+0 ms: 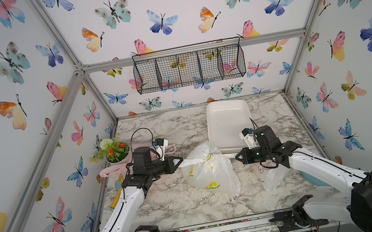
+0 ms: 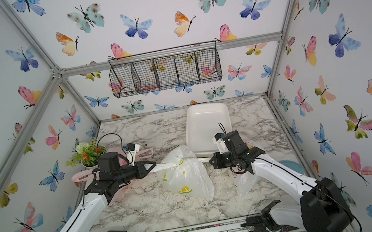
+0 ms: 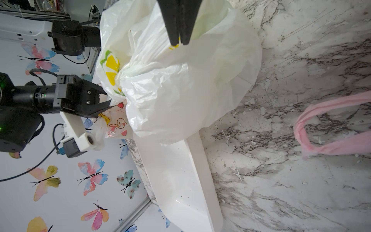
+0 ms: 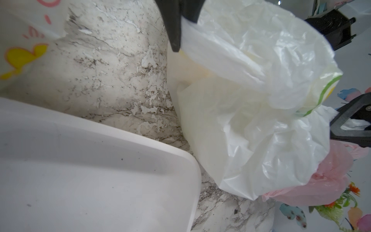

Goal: Place the pears into plastic bags & tie knots
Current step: Tie the plastic bag at the center of the board, then adjust the plastic bag at the center of the board.

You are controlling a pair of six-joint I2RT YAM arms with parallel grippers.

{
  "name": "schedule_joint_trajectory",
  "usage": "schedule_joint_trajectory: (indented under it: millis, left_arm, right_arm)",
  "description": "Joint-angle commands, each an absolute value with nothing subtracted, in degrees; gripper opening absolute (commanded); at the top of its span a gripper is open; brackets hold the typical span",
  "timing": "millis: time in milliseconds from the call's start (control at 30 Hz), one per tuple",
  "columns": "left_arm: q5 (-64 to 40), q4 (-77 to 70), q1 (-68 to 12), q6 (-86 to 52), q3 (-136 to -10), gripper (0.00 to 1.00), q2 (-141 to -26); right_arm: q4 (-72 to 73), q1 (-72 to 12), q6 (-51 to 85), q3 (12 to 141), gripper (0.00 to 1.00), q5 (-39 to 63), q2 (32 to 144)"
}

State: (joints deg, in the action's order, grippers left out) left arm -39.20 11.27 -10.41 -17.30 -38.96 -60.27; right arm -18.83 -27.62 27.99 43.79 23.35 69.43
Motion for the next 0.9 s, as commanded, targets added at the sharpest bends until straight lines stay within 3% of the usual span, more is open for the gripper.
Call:
schedule_joint_trajectory:
  millis: [0, 167, 367, 433, 533, 633, 733, 867]
  left_arm:
    - [-30.8, 14.5, -6.2, -15.0, -45.0, 0.0, -58.5]
    - [-22.4, 15.2, -4.7, -12.3, -53.8, 0.0, -60.5]
    - [-23.1, 17.3, -3.6, -10.6, -56.5, 0.0, -61.5]
    - [-25.3, 15.4, -3.7, -11.3, -53.2, 0.11, -61.3]
    - [-26.3, 15.0, -3.7, -12.3, -50.7, 0.37, -61.0]
    - [-25.1, 16.7, -3.8, -12.3, -51.4, 0.53, -59.1]
    - [-20.9, 21.0, -3.7, -9.0, -54.1, 0.62, -56.5]
    - [-17.7, 24.1, -3.8, -5.4, -56.3, 0.65, -53.1]
  right_arm:
    - [-22.9, -29.2, 26.6, 48.5, 0.03, 19.9, 71.5]
    - [-16.7, -34.7, 28.9, 58.1, 0.03, 23.4, 76.5]
    - [-7.6, -34.7, 30.4, 58.7, 0.04, 31.2, 78.8]
    - [-6.1, -34.8, 31.2, 57.5, 0.1, 31.4, 80.8]
    - [-4.3, -34.8, 31.6, 56.8, 0.19, 31.7, 84.0]
    - [-7.1, -34.8, 28.6, 59.3, 0.34, 32.8, 85.4]
    - [-11.6, -34.8, 23.1, 61.7, 0.46, 30.8, 82.7]
    - [-14.1, -34.5, 16.7, 61.9, 0.55, 25.1, 76.8]
